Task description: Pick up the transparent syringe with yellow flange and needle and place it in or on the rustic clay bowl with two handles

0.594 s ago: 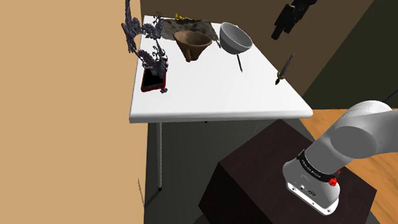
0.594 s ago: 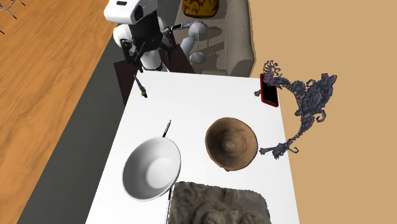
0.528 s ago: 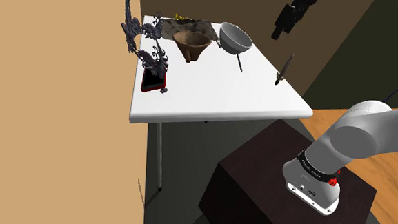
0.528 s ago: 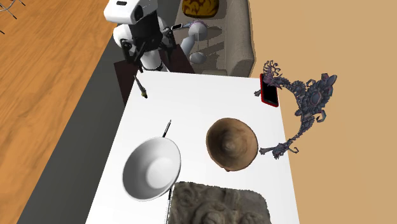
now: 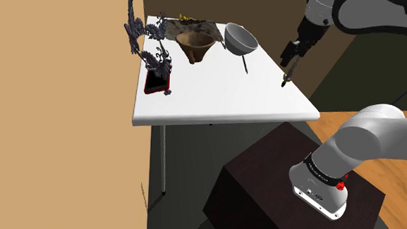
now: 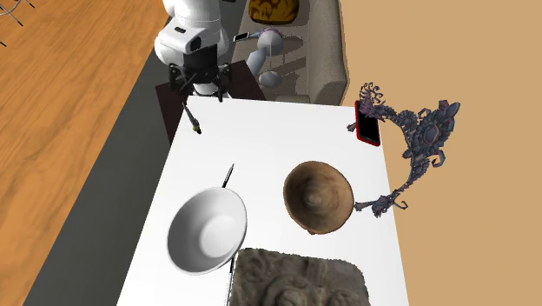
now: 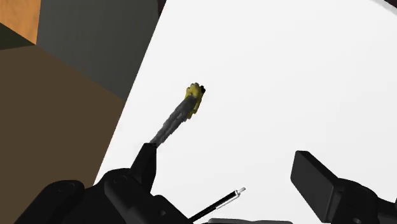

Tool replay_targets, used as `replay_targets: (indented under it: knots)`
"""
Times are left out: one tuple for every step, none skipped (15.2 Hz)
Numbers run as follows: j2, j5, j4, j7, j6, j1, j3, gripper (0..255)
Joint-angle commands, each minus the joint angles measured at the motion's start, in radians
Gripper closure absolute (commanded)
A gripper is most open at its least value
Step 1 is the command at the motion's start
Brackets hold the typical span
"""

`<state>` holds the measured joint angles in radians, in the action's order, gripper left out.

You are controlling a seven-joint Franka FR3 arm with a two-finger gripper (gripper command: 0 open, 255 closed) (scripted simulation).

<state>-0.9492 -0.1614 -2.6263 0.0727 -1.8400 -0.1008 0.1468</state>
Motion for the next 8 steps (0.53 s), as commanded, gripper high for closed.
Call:
replay_targets:
  knots:
    - [-0.042,-0.034,-0.081,0.055,-0.039,-0.025,0.034,0]
    - [-0.068,-0.049,-0.122,0.082,-0.052,-0.035,0.051,0]
    - [-0.095,-0.063,-0.163,0.109,-0.065,-0.044,0.069,0]
    - [-0.103,-0.067,-0.176,0.118,-0.069,-0.047,0.075,0]
    - [-0.101,-0.071,-0.188,0.118,-0.084,-0.050,0.072,0]
    - [-0.098,-0.074,-0.199,0.119,-0.099,-0.053,0.069,0]
    - [-0.094,-0.078,-0.210,0.120,-0.114,-0.056,0.067,0]
    - [-0.090,-0.082,-0.221,0.121,-0.130,-0.059,0.064,0]
